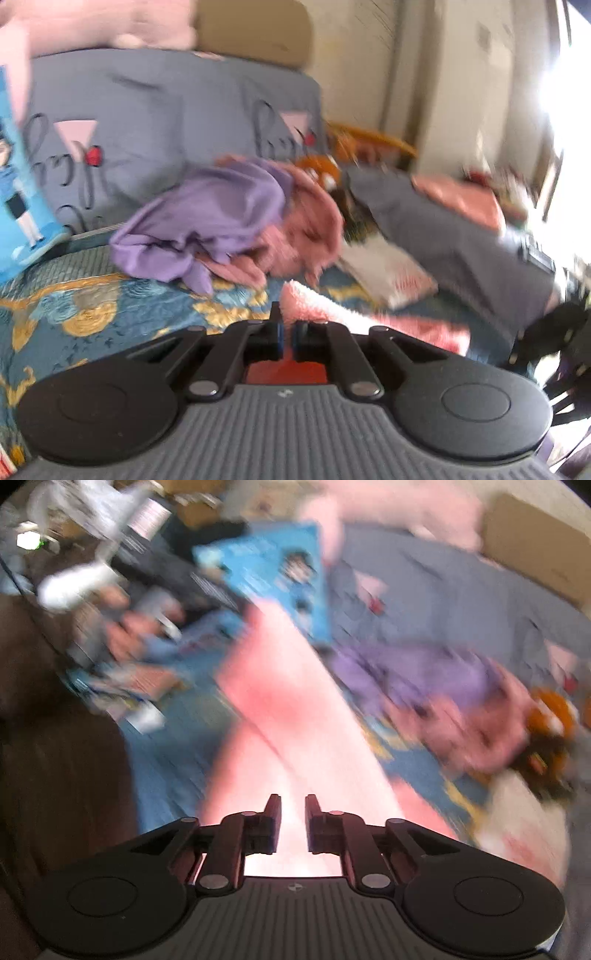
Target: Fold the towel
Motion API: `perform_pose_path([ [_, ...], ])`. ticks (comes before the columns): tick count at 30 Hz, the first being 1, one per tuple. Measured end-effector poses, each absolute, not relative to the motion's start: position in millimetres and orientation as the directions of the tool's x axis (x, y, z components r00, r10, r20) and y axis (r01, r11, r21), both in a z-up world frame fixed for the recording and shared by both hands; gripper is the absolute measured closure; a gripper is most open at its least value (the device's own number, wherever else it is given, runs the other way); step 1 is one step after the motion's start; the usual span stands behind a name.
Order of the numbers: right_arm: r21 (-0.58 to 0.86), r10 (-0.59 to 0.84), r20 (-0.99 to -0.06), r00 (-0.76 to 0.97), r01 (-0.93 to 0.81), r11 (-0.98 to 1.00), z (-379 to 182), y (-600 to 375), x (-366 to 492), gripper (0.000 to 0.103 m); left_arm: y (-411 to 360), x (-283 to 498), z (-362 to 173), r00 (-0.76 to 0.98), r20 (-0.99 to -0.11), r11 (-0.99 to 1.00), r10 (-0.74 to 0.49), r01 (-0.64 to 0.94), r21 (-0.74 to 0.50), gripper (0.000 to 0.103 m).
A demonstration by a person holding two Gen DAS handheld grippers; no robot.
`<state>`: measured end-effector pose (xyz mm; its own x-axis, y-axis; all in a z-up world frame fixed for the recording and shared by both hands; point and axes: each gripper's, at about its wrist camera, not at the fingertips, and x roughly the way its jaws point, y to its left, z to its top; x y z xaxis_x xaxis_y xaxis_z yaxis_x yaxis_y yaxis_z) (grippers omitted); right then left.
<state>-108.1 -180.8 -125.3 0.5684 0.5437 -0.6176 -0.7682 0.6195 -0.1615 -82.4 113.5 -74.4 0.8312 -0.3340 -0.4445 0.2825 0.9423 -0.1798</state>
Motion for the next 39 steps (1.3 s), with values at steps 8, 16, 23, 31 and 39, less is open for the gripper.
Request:
perform_pose_path([
  [8,-0.105,0.286,-0.699,0.655,-0.489,0.866,-167,-250,-84,0.079,148,-96,-61,0.887,-0.401,0.961,-0.228,0.139,-0.239,0.098],
  [16,0.075,0.252,-0.706,0.661,-0.284,0.956,-185,-258,-47,0.069,206,-125,-54,0.944,-0.324,0.921,-0.063,-0.070,-0.382,0.098],
  [23,0.134,0.288,-0.716,0.636,-0.280,0.951,-196,-246,-22,0.069,250,-138,-57,0.947,-0.321,0.874,0.006,-0.161,-0.459,0.098],
  [31,0.265,0.337,-0.719,0.607,-0.209,0.941,-210,-238,3,0.068,240,-133,-60,0.933,-0.359,0.895,0.019,-0.175,-0.409,0.098],
  [39,0.398,0.436,-0.665,0.606,-0.207,0.894,-177,-251,6,0.101,244,-128,-63,0.928,-0.372,0.879,0.025,-0.198,-0.435,0.098],
])
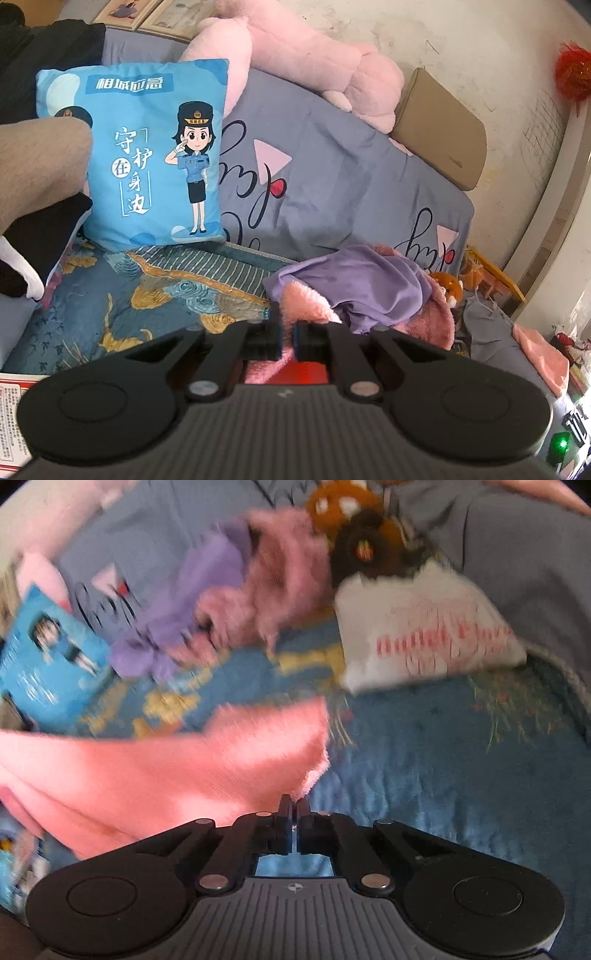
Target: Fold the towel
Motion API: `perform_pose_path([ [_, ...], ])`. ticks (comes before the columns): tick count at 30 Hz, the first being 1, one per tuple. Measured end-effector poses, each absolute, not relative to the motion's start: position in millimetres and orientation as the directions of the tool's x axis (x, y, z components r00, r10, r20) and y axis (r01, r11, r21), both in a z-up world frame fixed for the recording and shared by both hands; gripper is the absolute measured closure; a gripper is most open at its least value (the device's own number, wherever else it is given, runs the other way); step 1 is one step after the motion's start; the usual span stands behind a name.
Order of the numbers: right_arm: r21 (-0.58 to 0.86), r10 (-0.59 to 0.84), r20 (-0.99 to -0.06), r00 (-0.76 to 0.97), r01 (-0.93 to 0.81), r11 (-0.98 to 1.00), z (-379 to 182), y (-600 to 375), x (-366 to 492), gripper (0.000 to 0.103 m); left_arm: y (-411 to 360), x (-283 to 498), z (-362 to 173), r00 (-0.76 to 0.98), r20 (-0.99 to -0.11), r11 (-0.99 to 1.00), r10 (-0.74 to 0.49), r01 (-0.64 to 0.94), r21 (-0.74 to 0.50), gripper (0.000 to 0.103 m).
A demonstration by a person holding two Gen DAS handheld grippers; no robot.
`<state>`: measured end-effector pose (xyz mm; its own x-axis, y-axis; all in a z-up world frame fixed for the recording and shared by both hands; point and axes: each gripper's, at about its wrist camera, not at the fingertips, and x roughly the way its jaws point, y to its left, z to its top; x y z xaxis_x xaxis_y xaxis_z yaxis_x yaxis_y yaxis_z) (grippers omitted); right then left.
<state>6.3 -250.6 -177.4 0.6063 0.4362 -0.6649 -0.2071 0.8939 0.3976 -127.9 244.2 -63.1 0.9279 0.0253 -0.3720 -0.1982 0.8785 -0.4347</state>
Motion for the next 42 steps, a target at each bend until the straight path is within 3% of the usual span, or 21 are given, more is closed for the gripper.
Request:
perform_pose_path([
  [9,0.453,0.532,-0.395,0.749,-0.345,0.822,-42,-283,2,0.101,245,-116,-13,0.949,-0.314,0.894,-0.032,-0.113,-0.433,0.098],
  [17,0.526,0.496,-0.291,0.818,-0.296,0.797,45,-287,87,0.101,250,-51,76,0.937,-0.347,0.929,0.041,-0.164,-0.332,0.098],
  [22,0.549,0.502,-0.194,0.843,-0.331,0.767,96,-305,90,0.101,259,-45,128,0.961,-0.273,0.918,0.049,-0.151,-0.366,0.097],
  [25,0.517,0.517,-0.259,0.816,-0.335,0.788,89,-312,73,0.101,255,-58,132,0.965,-0.257,0.928,0.045,-0.136,-0.346,0.095],
  [27,0.476,0.517,-0.350,0.781,-0.327,0.816,65,-312,59,0.101,251,-65,114,0.948,-0.314,0.937,0.048,-0.152,-0.315,0.094],
  [34,0.369,0.414,-0.701,0.581,-0.201,0.907,-87,-301,17,0.101,257,-82,-27,0.759,-0.648,0.896,0.057,-0.325,-0.301,0.094],
  [38,0.386,0.384,-0.778,0.497,-0.104,0.917,-154,-298,4,0.101,261,-72,-94,0.566,-0.820,0.838,0.089,-0.487,-0.245,0.094],
  [42,0.374,0.357,-0.816,0.454,-0.056,0.926,-191,-294,-9,0.101,262,-81,-121,0.509,-0.856,0.781,0.085,-0.568,-0.261,0.093],
])
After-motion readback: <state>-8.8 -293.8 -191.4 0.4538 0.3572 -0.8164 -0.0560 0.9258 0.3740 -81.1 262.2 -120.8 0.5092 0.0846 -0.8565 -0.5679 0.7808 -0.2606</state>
